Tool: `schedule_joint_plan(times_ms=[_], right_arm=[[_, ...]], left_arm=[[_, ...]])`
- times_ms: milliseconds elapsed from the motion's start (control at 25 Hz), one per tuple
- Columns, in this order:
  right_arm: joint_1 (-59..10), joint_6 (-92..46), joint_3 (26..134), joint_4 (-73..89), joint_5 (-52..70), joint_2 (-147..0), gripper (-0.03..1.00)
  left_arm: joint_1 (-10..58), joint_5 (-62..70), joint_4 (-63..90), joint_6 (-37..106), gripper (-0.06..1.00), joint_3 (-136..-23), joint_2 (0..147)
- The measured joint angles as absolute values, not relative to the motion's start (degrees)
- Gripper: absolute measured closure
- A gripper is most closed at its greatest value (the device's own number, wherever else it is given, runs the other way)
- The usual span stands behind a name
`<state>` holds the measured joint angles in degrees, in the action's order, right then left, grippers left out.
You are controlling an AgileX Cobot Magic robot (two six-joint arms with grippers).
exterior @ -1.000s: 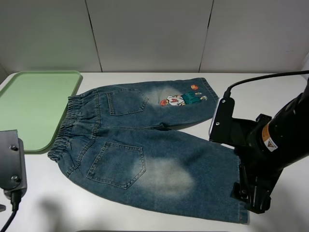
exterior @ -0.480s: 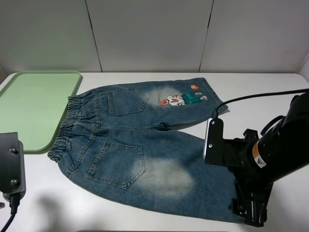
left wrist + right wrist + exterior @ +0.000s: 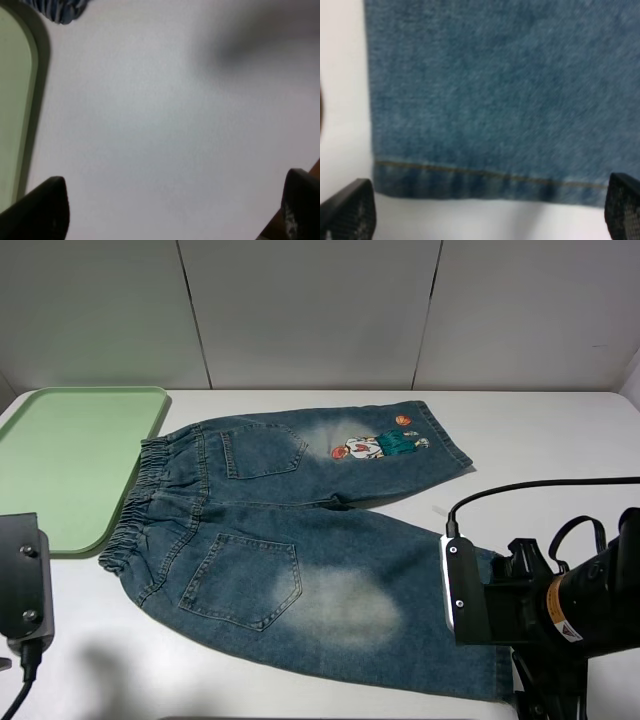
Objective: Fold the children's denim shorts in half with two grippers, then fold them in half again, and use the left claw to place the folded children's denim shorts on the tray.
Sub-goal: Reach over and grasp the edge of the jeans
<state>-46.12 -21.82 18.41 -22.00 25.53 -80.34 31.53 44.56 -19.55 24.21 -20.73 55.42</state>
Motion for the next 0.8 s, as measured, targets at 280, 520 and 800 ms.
schedule_joint_plan(times_ms=[280, 520, 800], right_arm=[[-46.1, -24.9, 18.2, -24.2, 22.6, -84.0, 0.27], [-46.1, -28.0, 18.2, -22.2, 19.6, -85.9, 0.27], [-46.1, -30.3, 18.2, -20.5, 17.7, -87.2, 0.27]], left_arm=[[31.5, 44.4, -19.7, 24.2, 0.10, -20.7, 55.4], [31.5, 44.4, -19.7, 24.2, 0.10, -20.7, 55.4], [31.5, 44.4, -19.7, 24.2, 0.10, -20.7, 55.4]])
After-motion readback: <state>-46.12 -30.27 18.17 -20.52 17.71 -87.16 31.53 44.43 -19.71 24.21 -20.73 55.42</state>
